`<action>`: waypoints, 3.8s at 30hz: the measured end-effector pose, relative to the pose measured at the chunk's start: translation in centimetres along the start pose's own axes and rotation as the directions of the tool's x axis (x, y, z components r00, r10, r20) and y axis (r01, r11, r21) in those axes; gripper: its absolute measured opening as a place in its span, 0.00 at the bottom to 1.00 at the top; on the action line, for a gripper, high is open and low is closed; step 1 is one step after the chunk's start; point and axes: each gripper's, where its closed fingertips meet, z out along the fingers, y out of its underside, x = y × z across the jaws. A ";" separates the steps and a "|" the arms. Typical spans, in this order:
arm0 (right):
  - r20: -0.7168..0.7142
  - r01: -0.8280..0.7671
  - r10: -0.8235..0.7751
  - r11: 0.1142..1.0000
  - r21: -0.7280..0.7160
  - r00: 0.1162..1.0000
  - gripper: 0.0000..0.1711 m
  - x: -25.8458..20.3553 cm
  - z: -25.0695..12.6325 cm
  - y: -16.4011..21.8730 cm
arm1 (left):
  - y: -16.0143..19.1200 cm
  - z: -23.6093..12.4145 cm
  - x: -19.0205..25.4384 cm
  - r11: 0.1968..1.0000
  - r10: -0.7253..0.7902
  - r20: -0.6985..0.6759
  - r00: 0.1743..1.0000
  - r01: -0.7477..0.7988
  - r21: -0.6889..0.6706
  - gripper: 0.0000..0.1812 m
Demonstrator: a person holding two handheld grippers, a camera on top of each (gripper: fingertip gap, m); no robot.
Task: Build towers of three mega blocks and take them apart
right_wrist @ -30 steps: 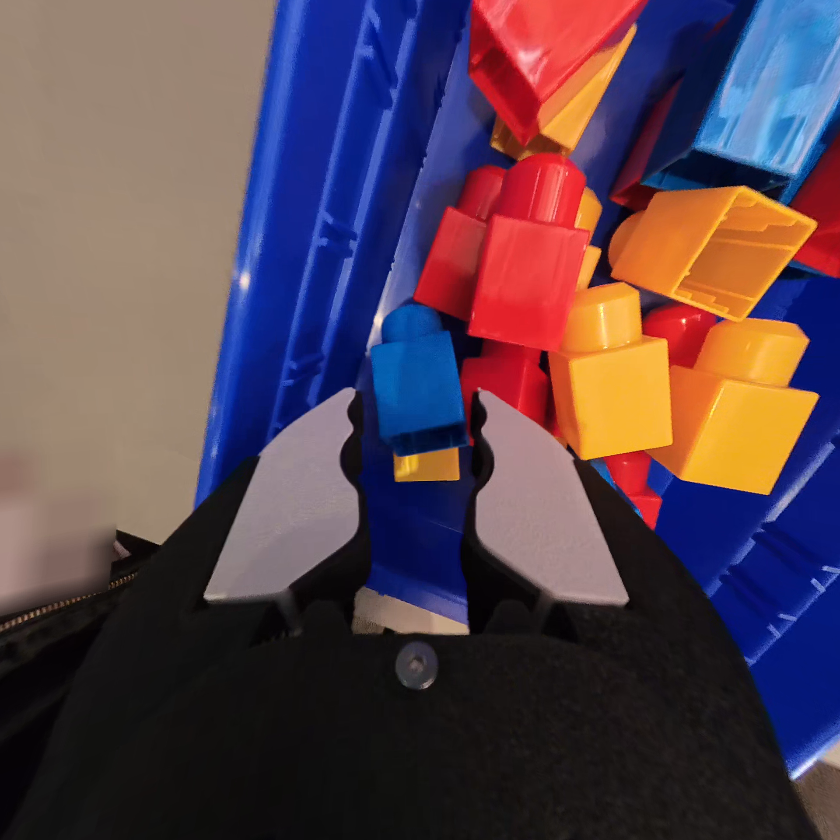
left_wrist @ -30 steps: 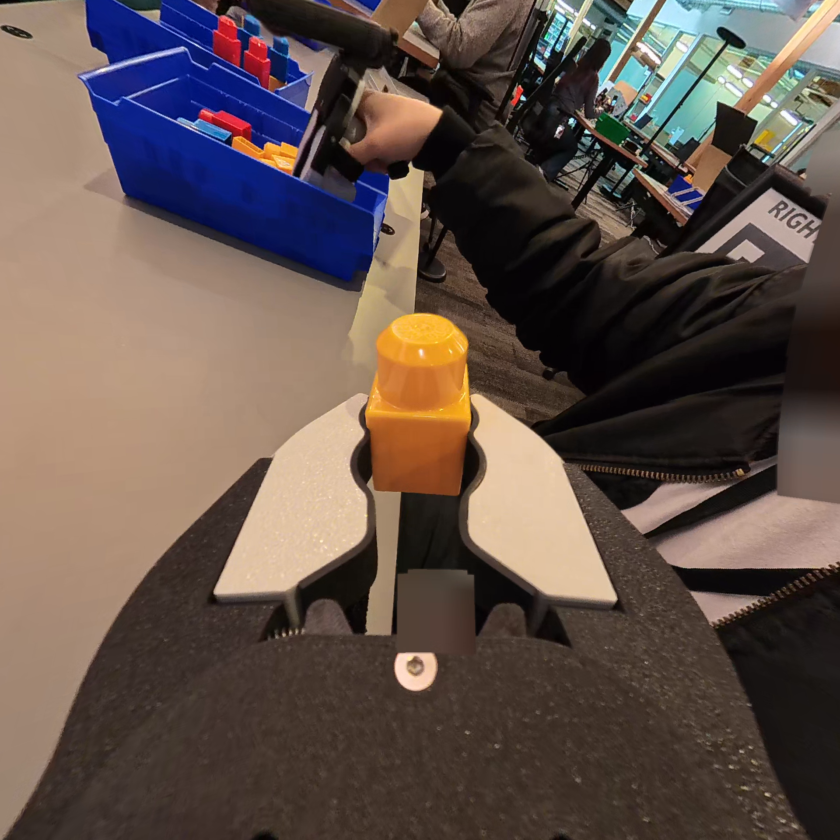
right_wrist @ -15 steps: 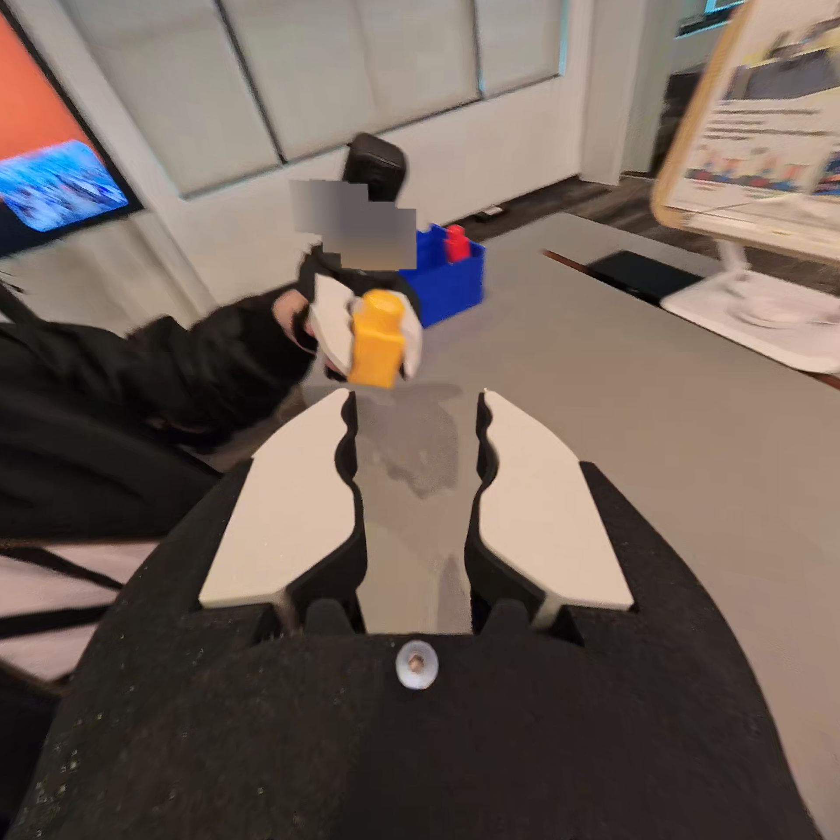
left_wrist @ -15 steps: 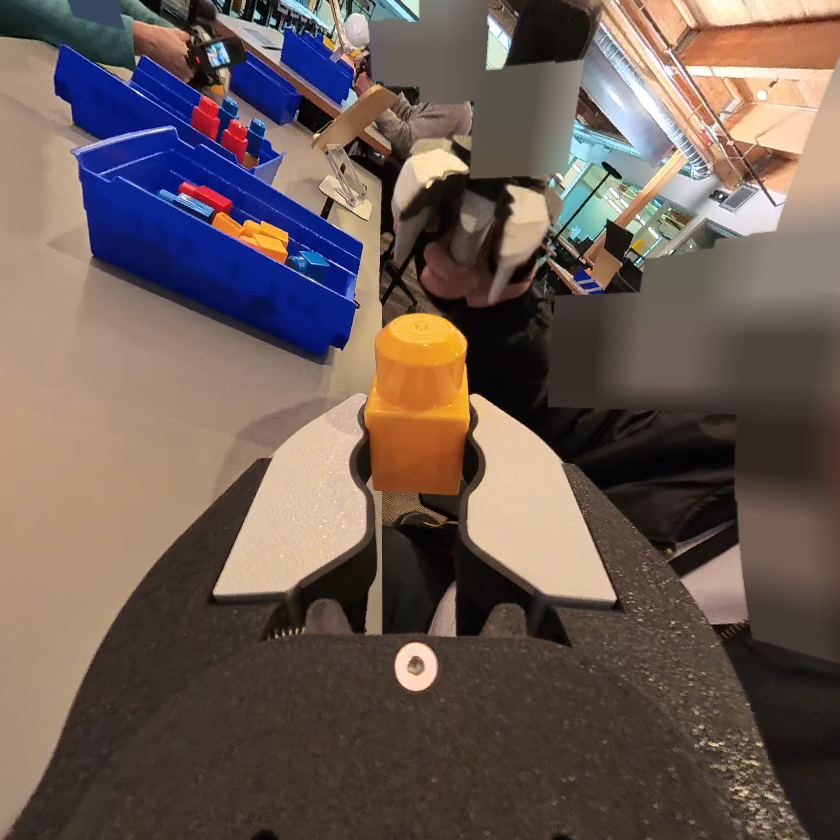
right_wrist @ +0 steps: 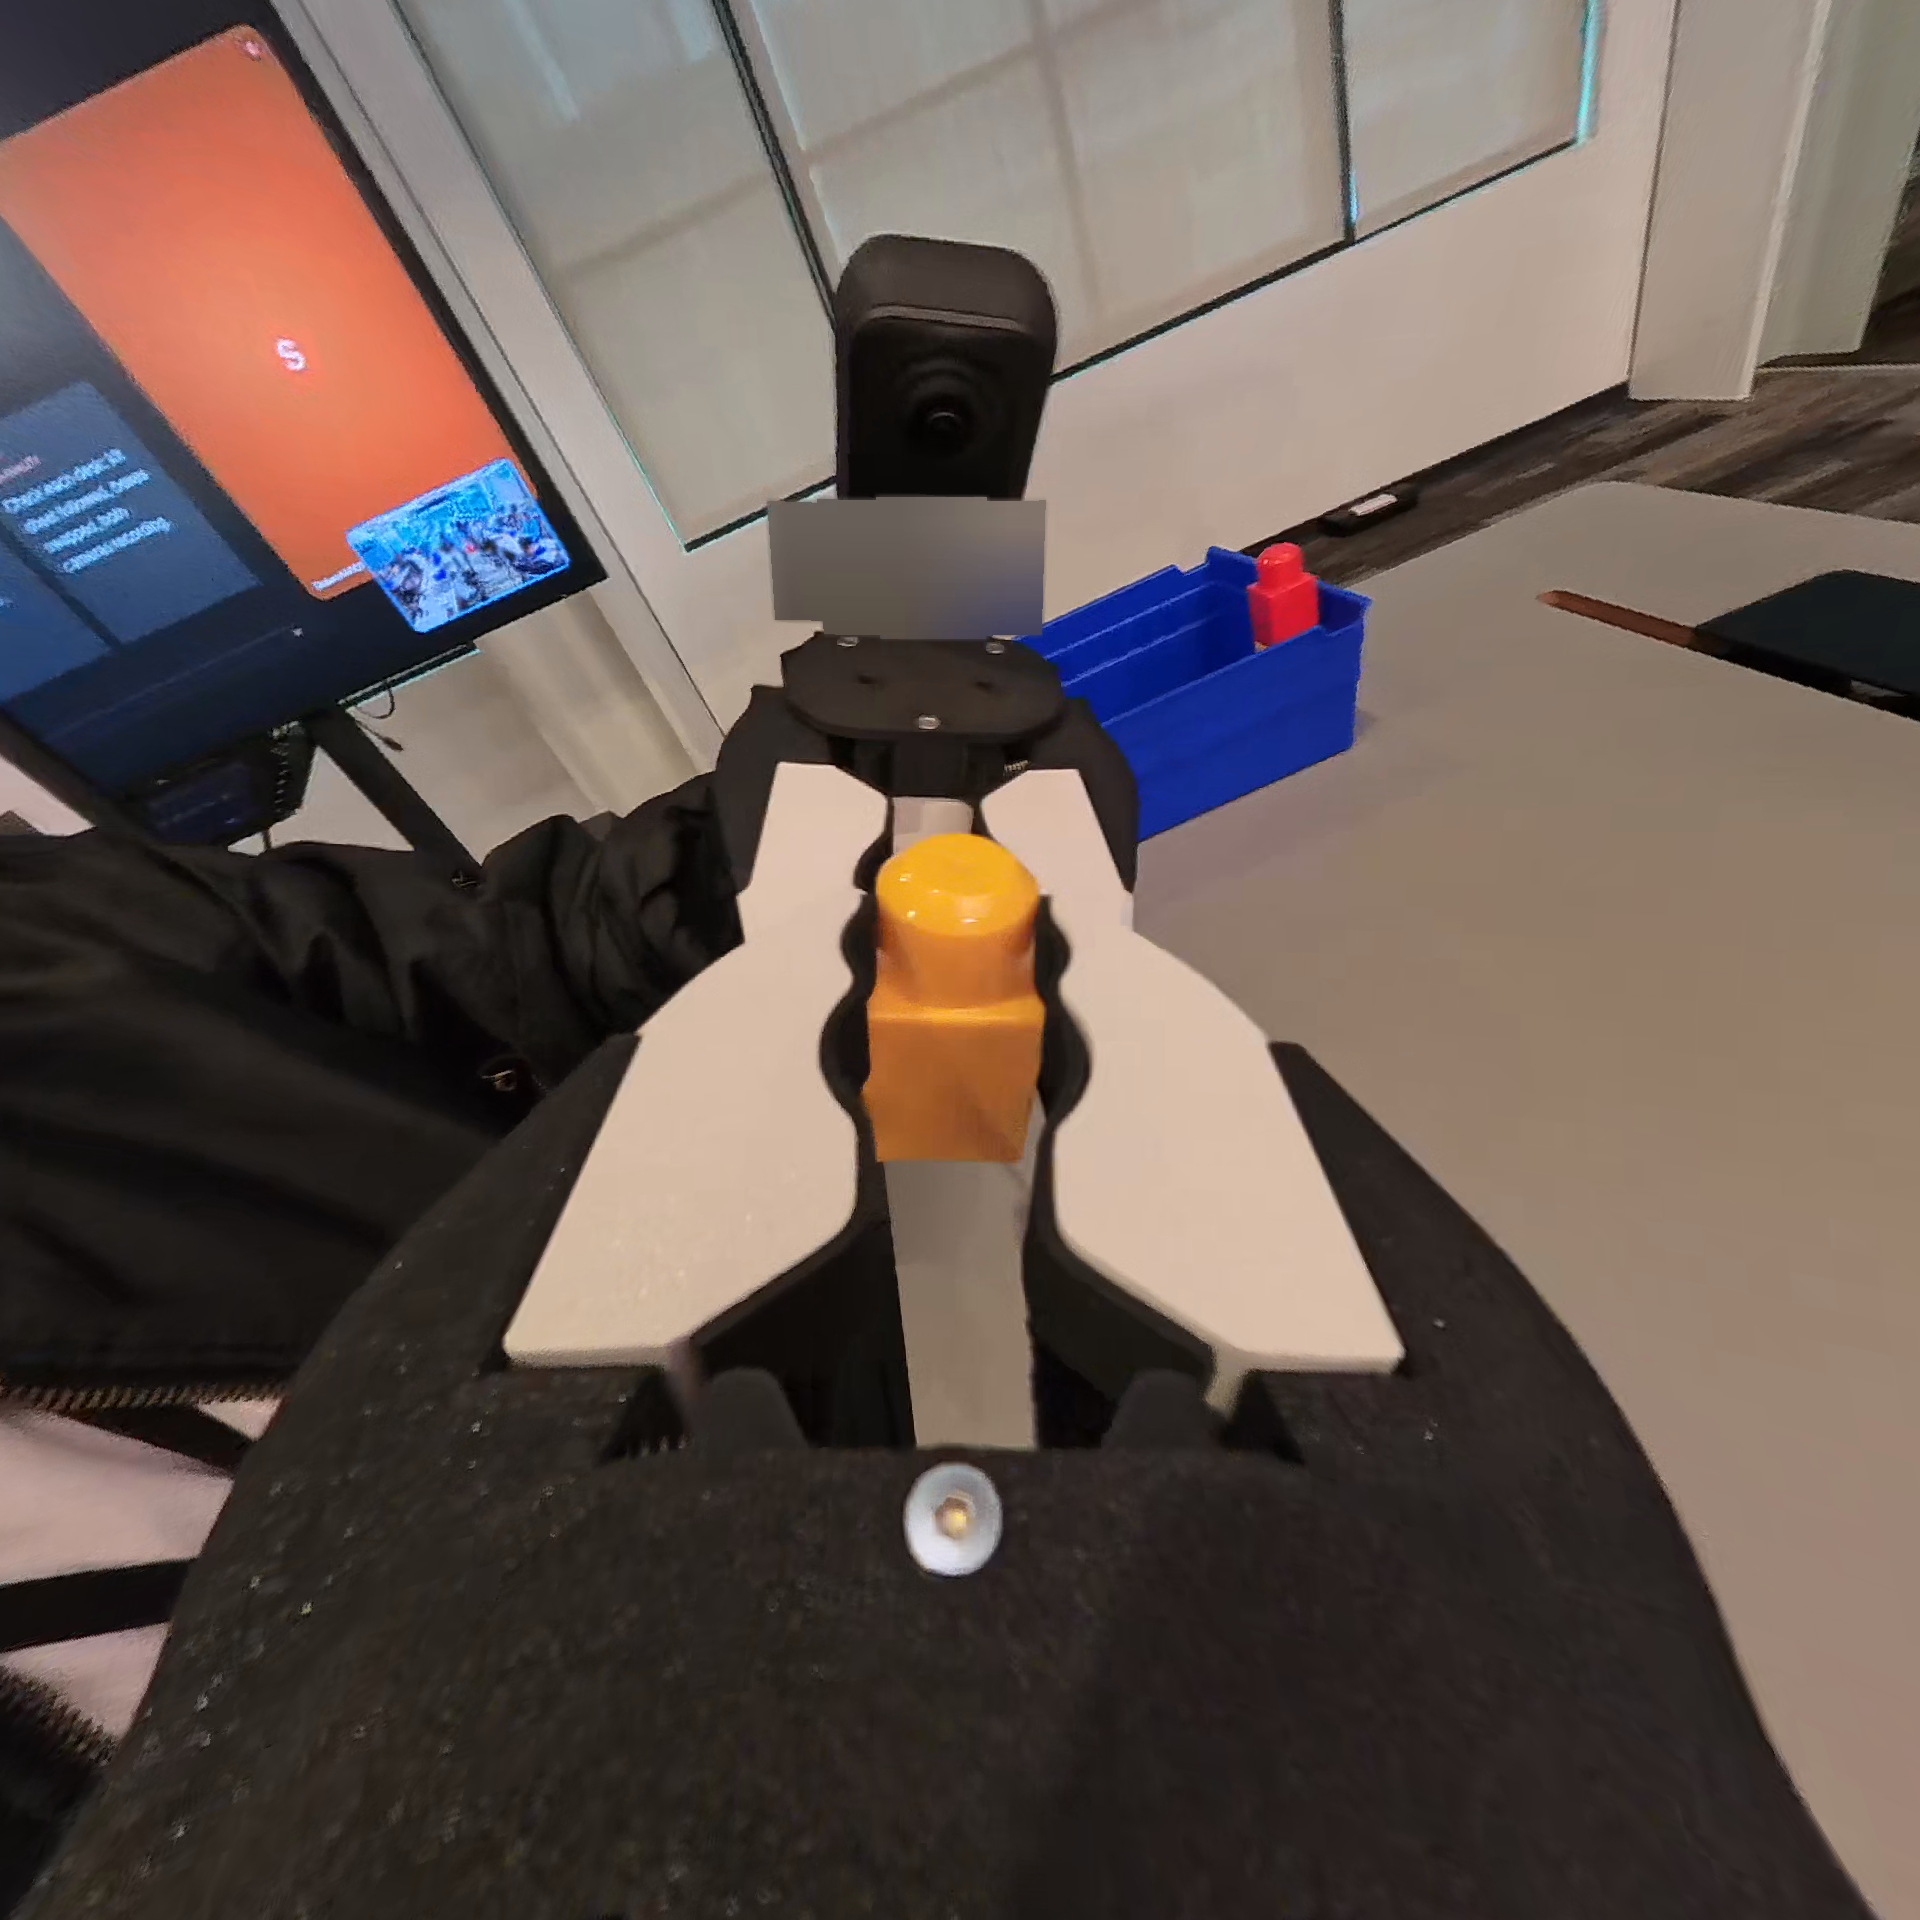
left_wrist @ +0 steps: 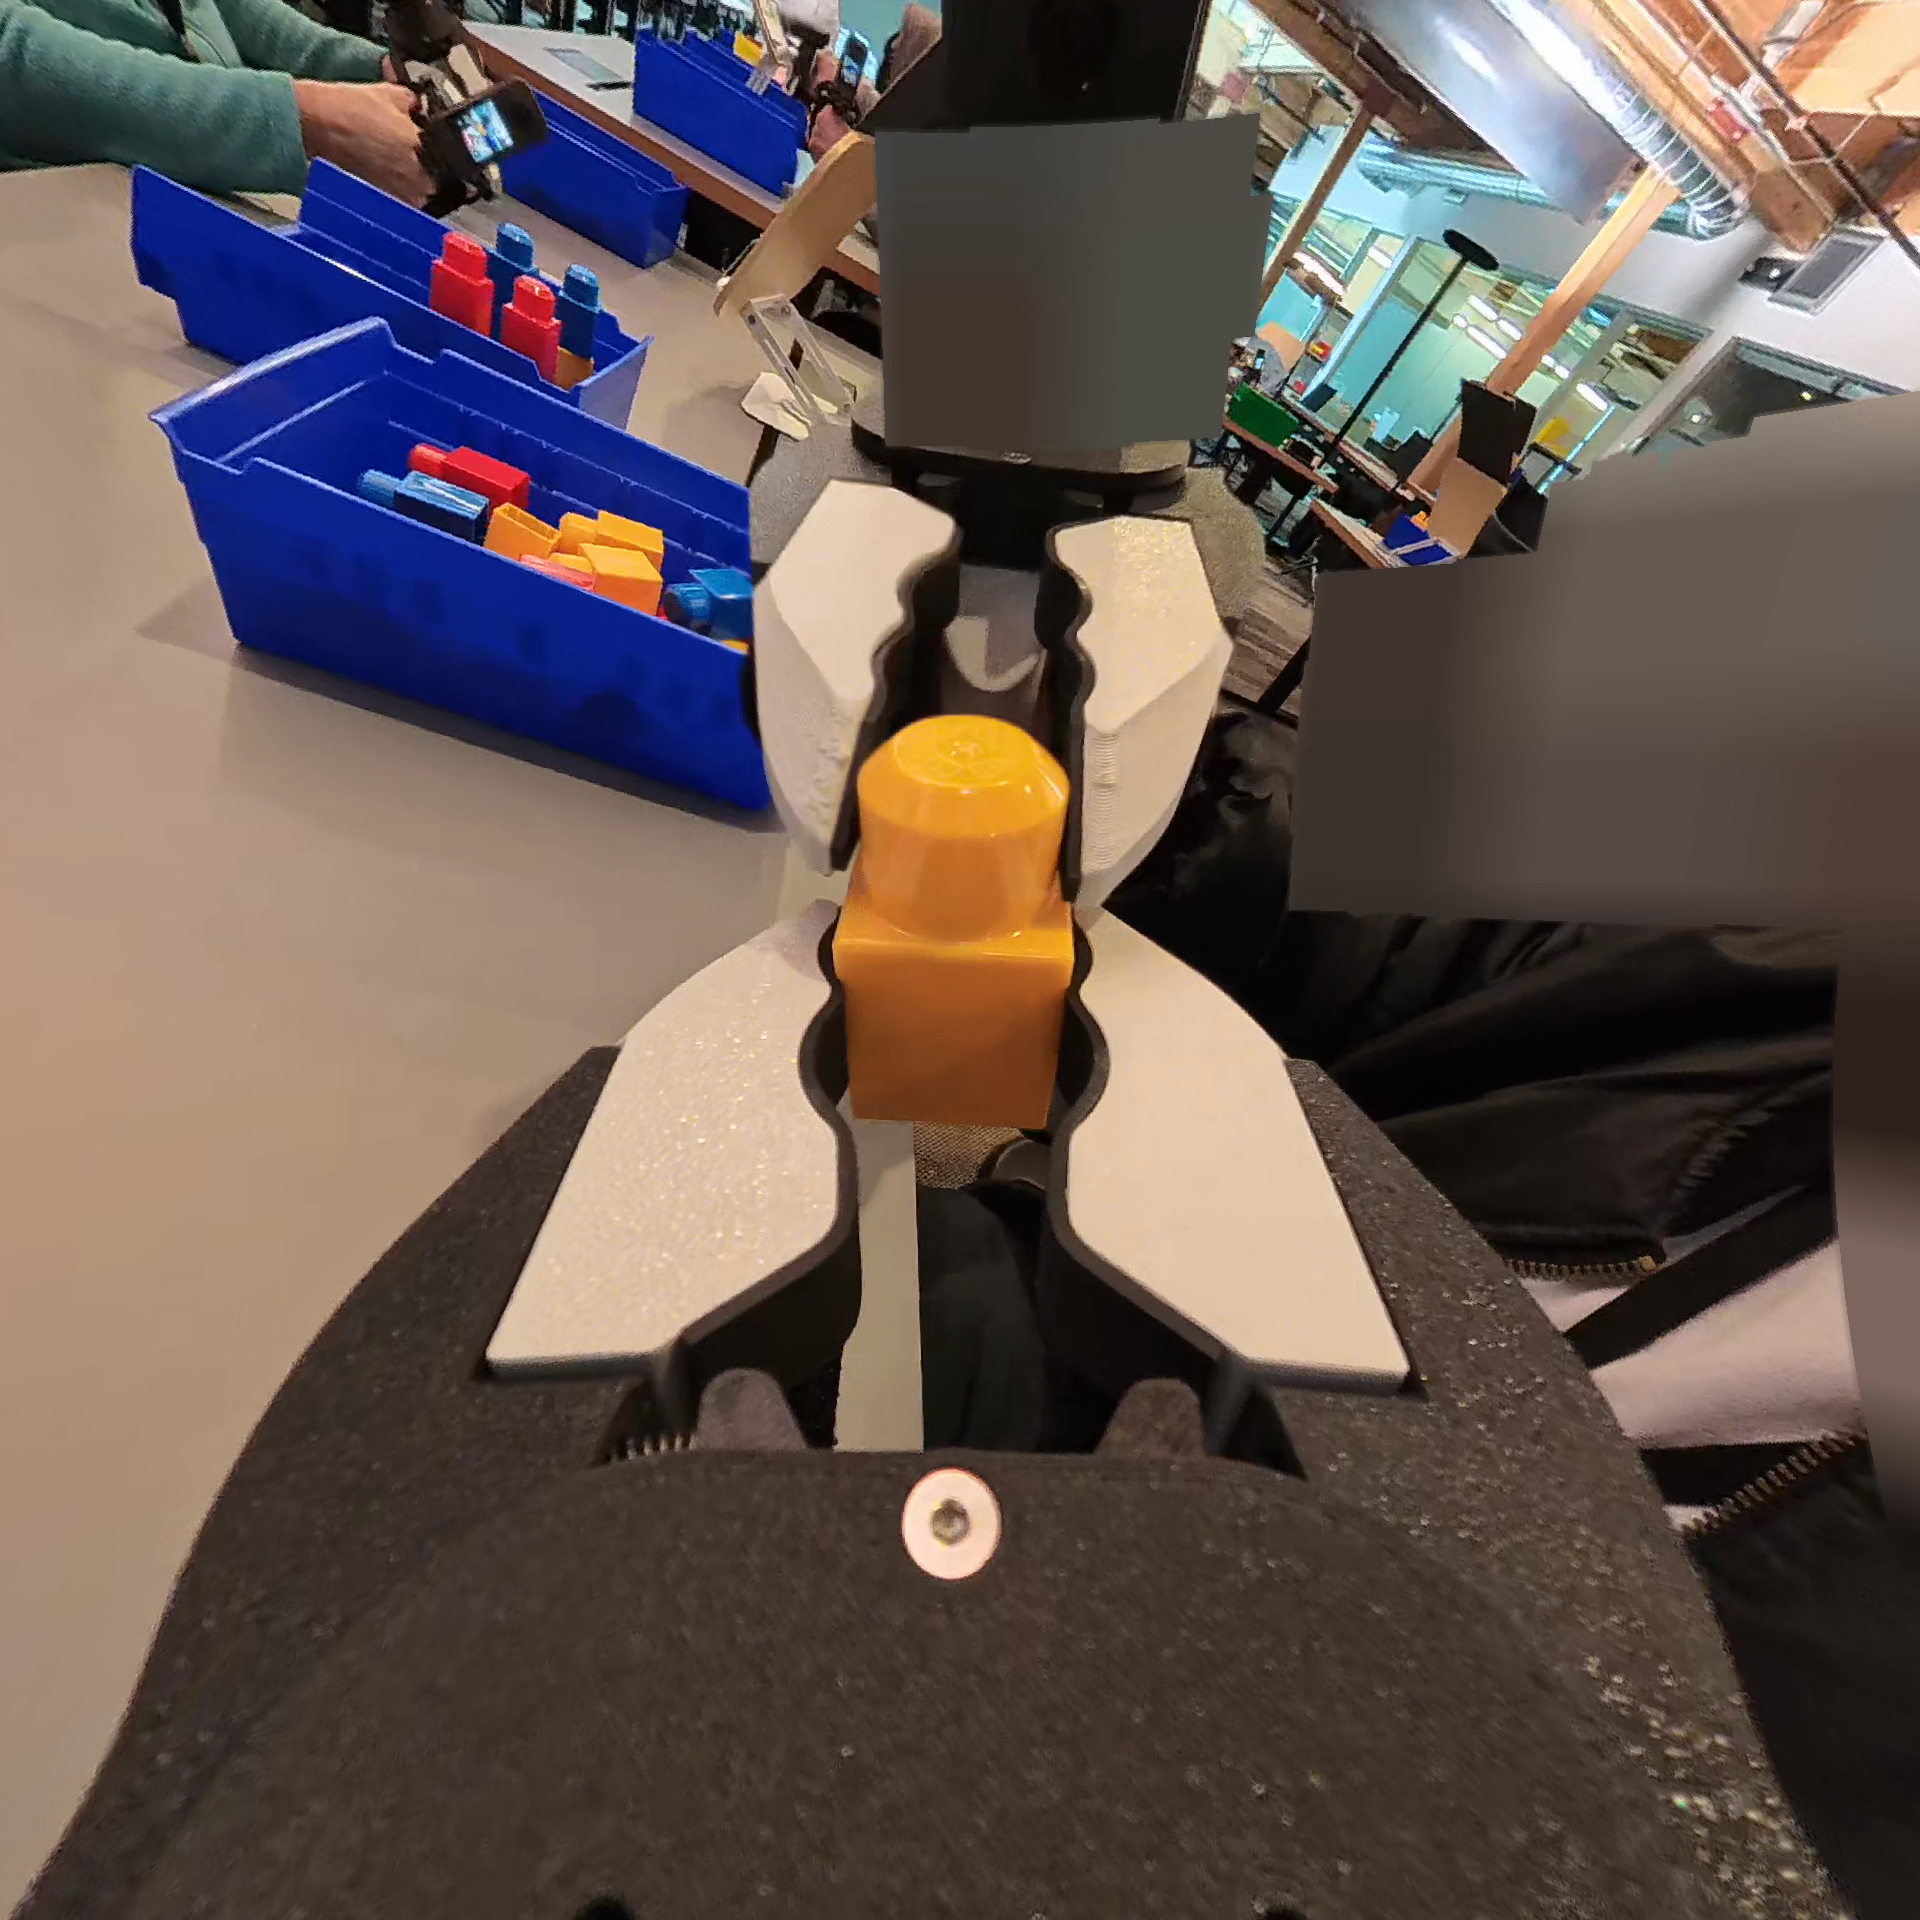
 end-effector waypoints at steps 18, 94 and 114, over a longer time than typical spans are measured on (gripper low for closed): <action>-0.889 -0.558 0.026 0.786 -0.265 0.458 0.16 14.6 -38.6 13.4 | 8.1 -9.1 -0.9 0.996 -0.074 0.238 0.968 0.062 0.058 0.30; -0.332 0.226 -0.297 0.945 -0.235 0.895 0.22 6.1 -9.3 0.4 | -8.4 -25.9 -5.8 0.922 -0.035 0.495 0.868 -0.163 0.350 0.20; 0.175 -0.031 0.047 0.995 -0.091 0.983 0.21 1.0 2.6 -2.6 | -7.6 -7.1 -0.9 0.969 -0.027 0.069 0.997 0.010 0.247 0.20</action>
